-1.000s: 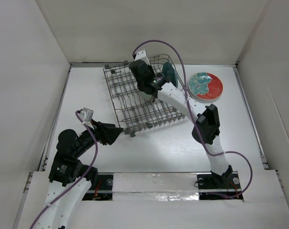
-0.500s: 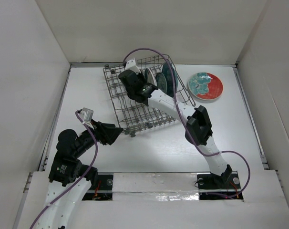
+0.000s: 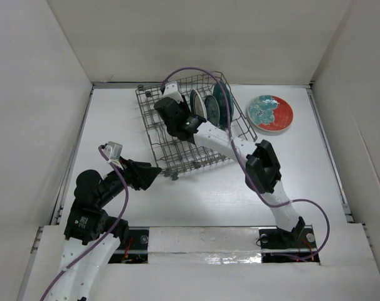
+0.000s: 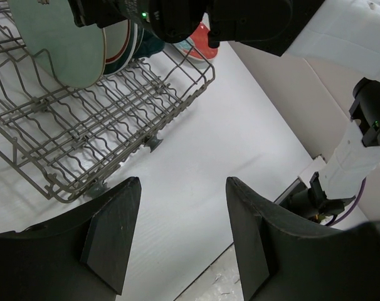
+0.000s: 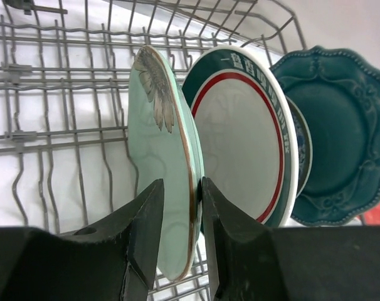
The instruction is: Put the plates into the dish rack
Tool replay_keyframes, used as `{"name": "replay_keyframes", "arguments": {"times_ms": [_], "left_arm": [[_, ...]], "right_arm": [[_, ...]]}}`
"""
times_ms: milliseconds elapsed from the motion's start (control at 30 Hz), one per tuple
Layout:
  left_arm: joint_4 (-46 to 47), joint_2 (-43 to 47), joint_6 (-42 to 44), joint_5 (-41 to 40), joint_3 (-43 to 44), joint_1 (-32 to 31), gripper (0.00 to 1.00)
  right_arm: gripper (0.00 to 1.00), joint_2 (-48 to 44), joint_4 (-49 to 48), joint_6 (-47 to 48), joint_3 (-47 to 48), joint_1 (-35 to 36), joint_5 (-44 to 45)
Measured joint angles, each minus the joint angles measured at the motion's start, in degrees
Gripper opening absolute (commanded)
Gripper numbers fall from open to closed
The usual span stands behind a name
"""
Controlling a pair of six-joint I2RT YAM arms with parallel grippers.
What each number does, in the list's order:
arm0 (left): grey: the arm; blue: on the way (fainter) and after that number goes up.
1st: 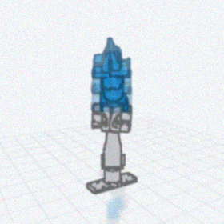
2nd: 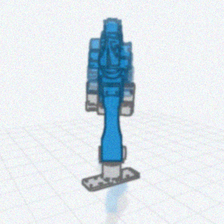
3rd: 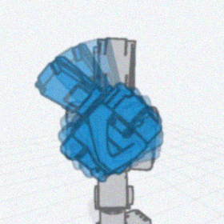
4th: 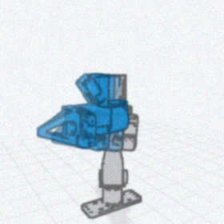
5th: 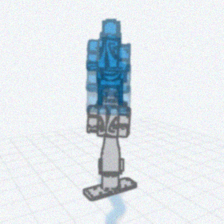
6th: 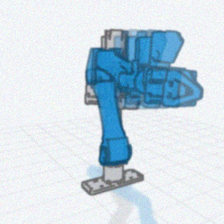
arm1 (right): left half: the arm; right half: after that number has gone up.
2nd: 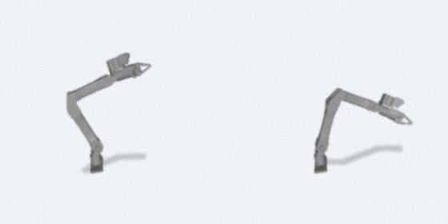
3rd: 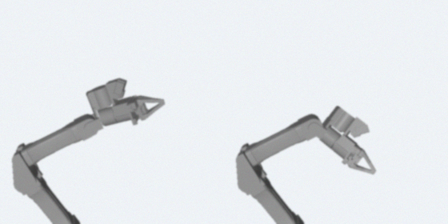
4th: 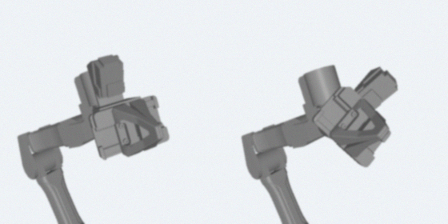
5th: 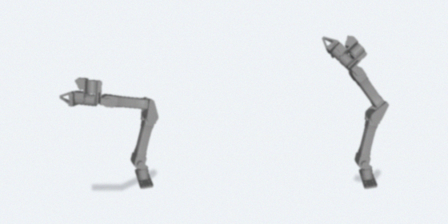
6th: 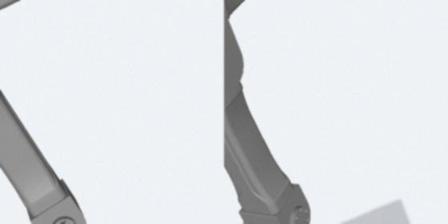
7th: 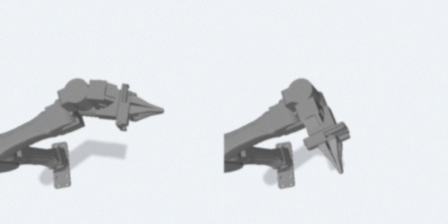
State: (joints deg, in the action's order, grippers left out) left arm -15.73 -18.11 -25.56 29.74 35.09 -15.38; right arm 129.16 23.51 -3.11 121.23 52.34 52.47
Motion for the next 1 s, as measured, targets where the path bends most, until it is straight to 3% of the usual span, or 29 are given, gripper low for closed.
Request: {"name": "replay_keyframes", "arguments": {"times_ms": [200, 367, 433, 467, 500, 667, 767, 800, 900, 1000], "left_arm": [[0.02, -0.11, 0.0, 0.0, 0.0, 0.44, 0.53], [0.02, -0.17, 0.0, 0.0, 0.0, 0.87, 0.53], [0.02, -0.24, 0.0, 0.0, 0.0, 0.87, 0.53], [0.02, -0.28, 0.0, 0.0, 0.0, 0.87, 0.53], [0.04, -0.33, 0.0, 0.0, 0.0, 0.87, 0.53], [0.04, -0.66, 0.0, 0.0, 0.0, 0.87, 0.53], [0.04, -0.85, 0.0, 0.0, 0.0, 0.87, 0.53], [0.04, -0.9, 0.0, 0.0, 0.0, 0.87, 0.53], [0.04, -0.92, 0.0, 0.0, 0.0, 0.87, 0.52], [0.04, -1.01, 0.0, 0.0, 0.0, 0.87, 0.52]], "right_arm": [[0.55, -8.66, -0.81, -4.9, -9.92, -2.54, -9.05], [0.57, -24.33, -4.39, -9.05, -21.55, -8.44, -18.84], [0.45, -32.5, -9.33, -10.95, -28.22, -12.02, -22.05], [0.12, -36.83, -11.96, -11.91, -31.98, -14.05, -23.91], [0.0, -40.44, -14.21, -12.85, -35.36, -16.28, -25.33], [0.0, -53.75, -28.37, -21.51, -55.52, -34.21, -31.52], [0.34, -53.16, -33.38, -28.09, -65.18, -45.81, -35.15], [0.59, -52.04, -34.47, -30.18, -68.11, -49.29, -36.54], [0.76, -47.39, -36.89, -36.35, -74.58, -58.05, -40.3], [0.76, -42.07, -38.71, -41.55, -76.72, -63.91, -43.89]]}}
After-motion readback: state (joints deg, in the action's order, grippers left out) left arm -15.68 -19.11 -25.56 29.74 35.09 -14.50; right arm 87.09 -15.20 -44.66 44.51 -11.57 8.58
